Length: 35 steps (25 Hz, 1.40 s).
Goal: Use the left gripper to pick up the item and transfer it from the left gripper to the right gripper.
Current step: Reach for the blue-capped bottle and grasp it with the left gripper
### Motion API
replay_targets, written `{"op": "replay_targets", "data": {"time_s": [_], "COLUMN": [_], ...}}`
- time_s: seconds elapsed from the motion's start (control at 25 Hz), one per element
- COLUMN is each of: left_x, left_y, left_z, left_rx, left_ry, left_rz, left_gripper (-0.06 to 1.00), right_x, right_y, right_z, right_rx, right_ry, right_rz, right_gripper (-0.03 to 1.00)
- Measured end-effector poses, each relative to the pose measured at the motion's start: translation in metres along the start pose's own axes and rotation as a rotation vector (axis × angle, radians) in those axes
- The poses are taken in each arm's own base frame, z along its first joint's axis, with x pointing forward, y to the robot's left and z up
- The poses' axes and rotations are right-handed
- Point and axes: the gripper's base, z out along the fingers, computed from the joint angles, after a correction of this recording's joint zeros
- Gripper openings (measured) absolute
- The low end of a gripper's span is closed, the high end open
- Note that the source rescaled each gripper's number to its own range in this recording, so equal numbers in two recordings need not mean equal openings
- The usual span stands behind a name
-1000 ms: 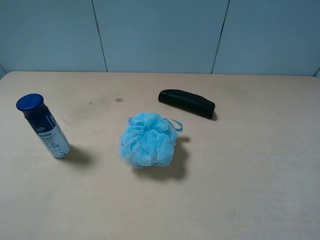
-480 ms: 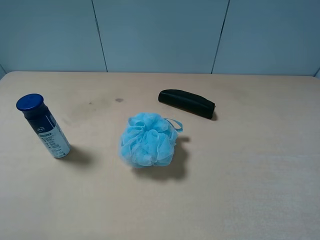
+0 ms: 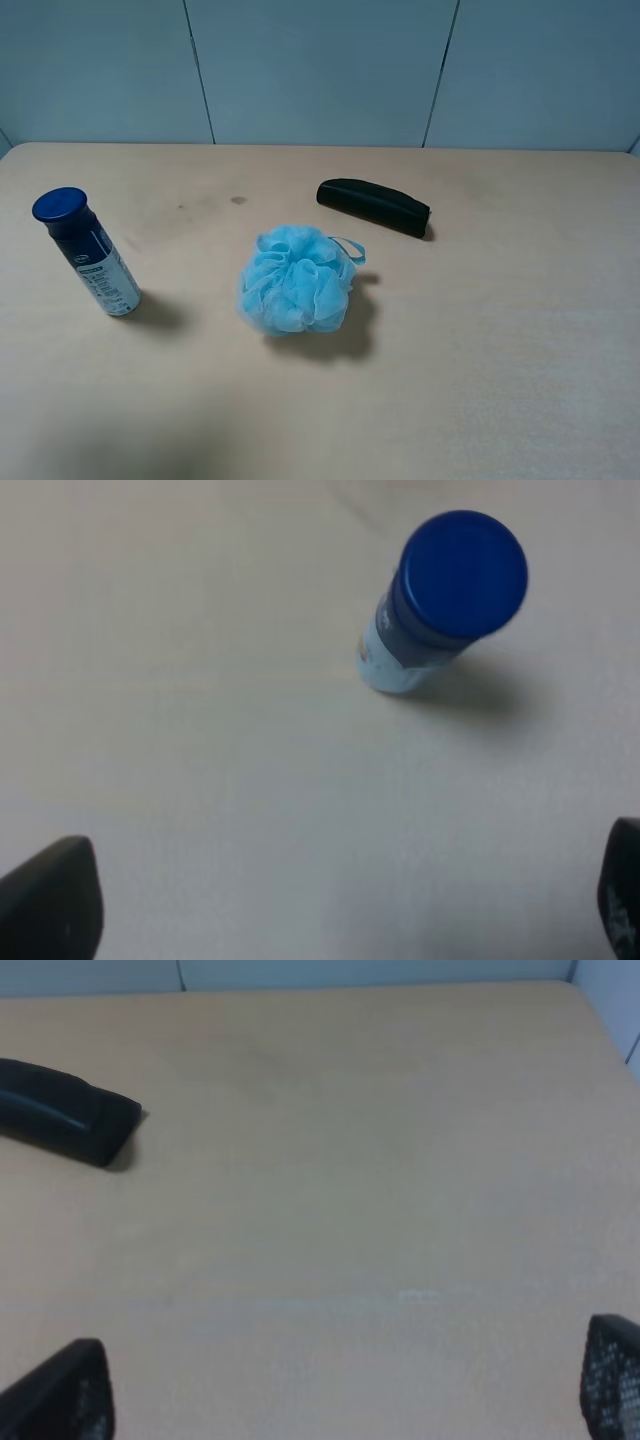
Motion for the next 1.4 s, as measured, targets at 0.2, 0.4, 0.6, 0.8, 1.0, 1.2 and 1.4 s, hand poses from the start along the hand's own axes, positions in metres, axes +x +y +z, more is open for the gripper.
{"op": "replay_targets", "data": {"time_s": [0.2, 0.4, 0.6, 0.8, 1.0, 1.2, 1.4], "left_x": [-0.024, -0.039, -0.047, -0.051, -0.055, -0.059, -0.061], "left_y": [0.000, -0.001, -0.004, -0.017, -0.029, -0.043, -0.056], "left_z": [0.024, 0.051, 0.075, 0.093, 0.110, 0.130, 0.149], "left_rx": [0.023, 0.056, 0.077, 0.063, 0.020, 0.008, 0.014], "left_ry": [0.103, 0.206, 0.294, 0.358, 0.376, 0.379, 0.387], "left_rz": [-0.015, -0.016, 0.005, 0.082, 0.146, 0.214, 0.261], "left_gripper": [1.00, 1.00, 1.00, 1.00, 1.00, 1.00, 1.00], "right_x": [0.000, 0.000, 0.000, 0.000, 0.000, 0.000, 0.000], "right_y": [0.000, 0.000, 0.000, 0.000, 0.000, 0.000, 0.000], "right_z": [0.000, 0.000, 0.000, 0.000, 0.000, 0.000, 0.000], "right_rx": [0.000, 0.000, 0.000, 0.000, 0.000, 0.000, 0.000], "right_ry": [0.000, 0.000, 0.000, 0.000, 0.000, 0.000, 0.000], "right_rz": [0.000, 0.000, 0.000, 0.000, 0.000, 0.000, 0.000], "right_gripper": [1.00, 1.00, 1.00, 1.00, 1.00, 1.00, 1.00]}}
